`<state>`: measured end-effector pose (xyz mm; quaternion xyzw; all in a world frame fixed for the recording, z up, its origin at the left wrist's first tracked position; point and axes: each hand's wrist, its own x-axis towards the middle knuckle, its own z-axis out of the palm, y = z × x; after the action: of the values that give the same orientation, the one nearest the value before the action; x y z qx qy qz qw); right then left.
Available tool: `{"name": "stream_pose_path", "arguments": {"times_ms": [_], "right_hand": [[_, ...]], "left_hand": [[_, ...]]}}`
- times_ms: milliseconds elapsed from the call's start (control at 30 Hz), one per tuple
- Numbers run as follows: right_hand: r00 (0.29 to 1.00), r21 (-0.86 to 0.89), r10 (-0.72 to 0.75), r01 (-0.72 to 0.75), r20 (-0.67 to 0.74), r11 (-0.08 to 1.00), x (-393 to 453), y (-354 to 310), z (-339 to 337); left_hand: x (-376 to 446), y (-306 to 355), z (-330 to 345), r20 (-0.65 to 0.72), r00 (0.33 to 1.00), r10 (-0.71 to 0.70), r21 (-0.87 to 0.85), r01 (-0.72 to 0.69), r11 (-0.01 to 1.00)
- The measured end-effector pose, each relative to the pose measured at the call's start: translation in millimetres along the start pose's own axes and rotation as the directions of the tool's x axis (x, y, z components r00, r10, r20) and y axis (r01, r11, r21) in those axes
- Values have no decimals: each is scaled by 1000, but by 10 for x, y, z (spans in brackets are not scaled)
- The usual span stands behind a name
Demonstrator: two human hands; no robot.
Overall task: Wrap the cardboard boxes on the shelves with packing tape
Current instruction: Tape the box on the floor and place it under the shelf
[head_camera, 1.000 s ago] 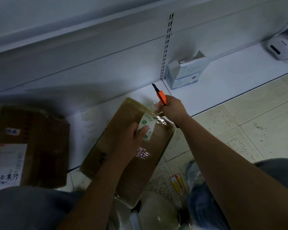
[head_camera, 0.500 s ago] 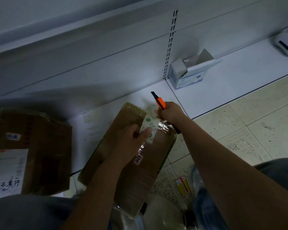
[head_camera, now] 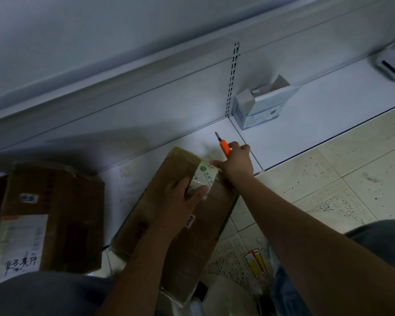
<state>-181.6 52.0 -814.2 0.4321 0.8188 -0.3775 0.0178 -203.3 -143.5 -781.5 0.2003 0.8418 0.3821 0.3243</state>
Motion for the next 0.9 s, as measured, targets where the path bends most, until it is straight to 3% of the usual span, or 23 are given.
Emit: {"name": "stream_pose_path", "arguments": {"times_ms": [67, 133, 267, 367, 467, 600, 700, 900], "right_hand": [[996, 69, -54, 59, -75, 996, -50, 31, -27], [996, 77, -90, 89, 14, 993, -84, 31, -41], [987, -130, -109, 124, 119, 984, -97, 31, -46], [990, -268, -129, 140, 58, 953, -139, 29, 32], [984, -320, -177, 160, -24, 934, -183, -36, 100], [983, -308, -182, 164, -30, 937, -189, -97, 65], [985, -309, -169, 149, -39, 939, -207, -123, 100], [979, -331, -203, 184, -22, 925, -256, -148, 114]], "left_hand": [[20, 3, -4, -3, 1000, -3, -8, 3, 1000], [34, 19, -12, -11, 1000, -1, -17, 1, 1000], [17, 178, -1, 50, 999, 4, -72, 0, 997], [83, 292, -225, 42, 999, 16, 121, -21, 992], [-57, 243, -670, -8, 1000, -12, 387, 14, 922], [-612, -113, -1007, 17, 984, -179, 401, 158, 902], [-1014, -446, -1085, -103, 977, -186, 369, 212, 905], [-1594, -737, -911, -345, 895, -282, 414, 415, 810]]}}
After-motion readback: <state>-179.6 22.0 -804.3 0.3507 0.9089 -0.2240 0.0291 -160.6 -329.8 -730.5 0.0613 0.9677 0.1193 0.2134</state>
